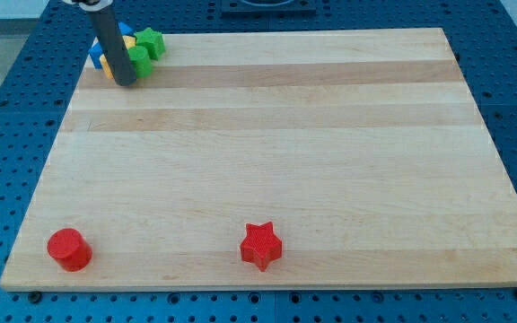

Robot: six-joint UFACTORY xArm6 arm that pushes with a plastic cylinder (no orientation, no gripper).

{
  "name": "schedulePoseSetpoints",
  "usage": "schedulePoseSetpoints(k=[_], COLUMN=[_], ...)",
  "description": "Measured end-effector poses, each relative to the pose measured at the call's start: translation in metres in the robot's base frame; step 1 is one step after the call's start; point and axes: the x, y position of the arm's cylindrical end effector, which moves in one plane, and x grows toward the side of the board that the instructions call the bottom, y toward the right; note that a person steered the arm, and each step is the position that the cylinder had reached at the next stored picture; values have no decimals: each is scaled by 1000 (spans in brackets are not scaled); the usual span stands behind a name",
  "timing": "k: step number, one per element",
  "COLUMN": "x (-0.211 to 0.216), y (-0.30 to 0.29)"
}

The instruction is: Move arm in between the red star and red circle

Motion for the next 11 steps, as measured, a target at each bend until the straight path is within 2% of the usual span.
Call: schedulePoseSetpoints(k=[2,3,4,6,7,8,10,11], x=[3,40,60,93,96,142,263,268], y=[0,23,86,117,137,107,99,97])
